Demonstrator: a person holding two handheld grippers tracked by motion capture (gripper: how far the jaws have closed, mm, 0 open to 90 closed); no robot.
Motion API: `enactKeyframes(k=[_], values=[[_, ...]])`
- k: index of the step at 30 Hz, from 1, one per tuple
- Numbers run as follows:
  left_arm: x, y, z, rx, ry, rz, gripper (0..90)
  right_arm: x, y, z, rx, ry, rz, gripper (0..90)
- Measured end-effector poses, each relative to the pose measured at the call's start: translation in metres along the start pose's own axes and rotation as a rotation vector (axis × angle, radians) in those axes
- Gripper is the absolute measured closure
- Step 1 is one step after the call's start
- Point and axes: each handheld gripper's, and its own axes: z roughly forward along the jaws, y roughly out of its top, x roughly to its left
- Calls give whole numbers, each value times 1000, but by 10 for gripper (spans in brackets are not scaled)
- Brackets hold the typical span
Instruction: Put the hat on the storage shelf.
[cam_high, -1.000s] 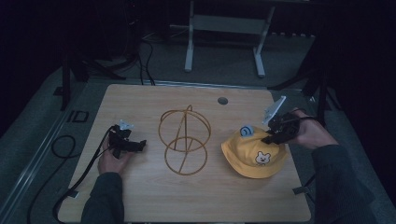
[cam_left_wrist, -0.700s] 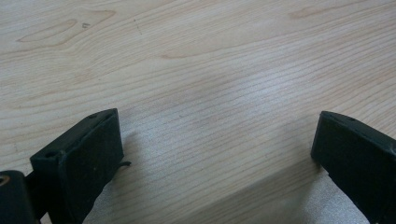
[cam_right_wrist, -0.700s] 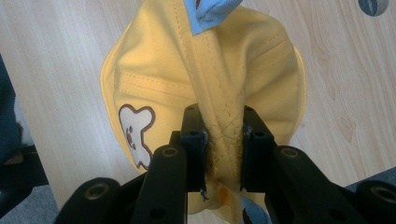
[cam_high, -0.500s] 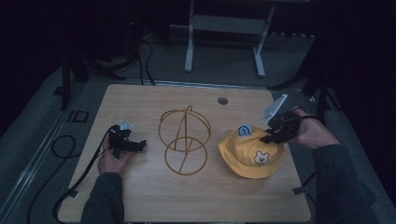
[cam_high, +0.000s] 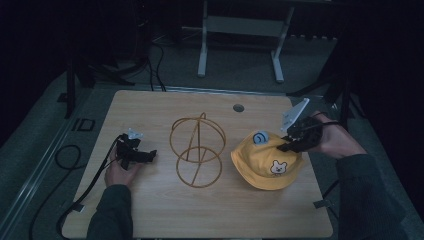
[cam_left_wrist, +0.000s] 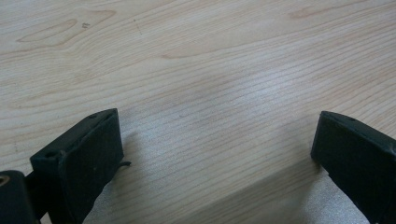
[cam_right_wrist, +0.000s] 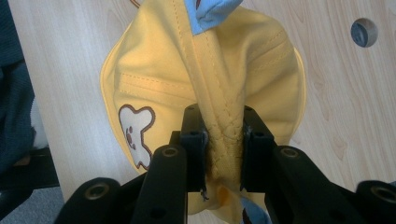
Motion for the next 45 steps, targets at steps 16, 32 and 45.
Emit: enactKeyframes(k=[16, 32, 45], values=[[0, 0, 0, 0, 0, 0, 20, 1, 5, -15, -62, 0, -12, 754], [0, 0, 0, 1, 0, 1, 20, 0, 10, -28, -97, -10, -14, 755], [0, 0, 0, 1, 0, 0, 20, -3, 6, -39, -125, -23, -2, 754]])
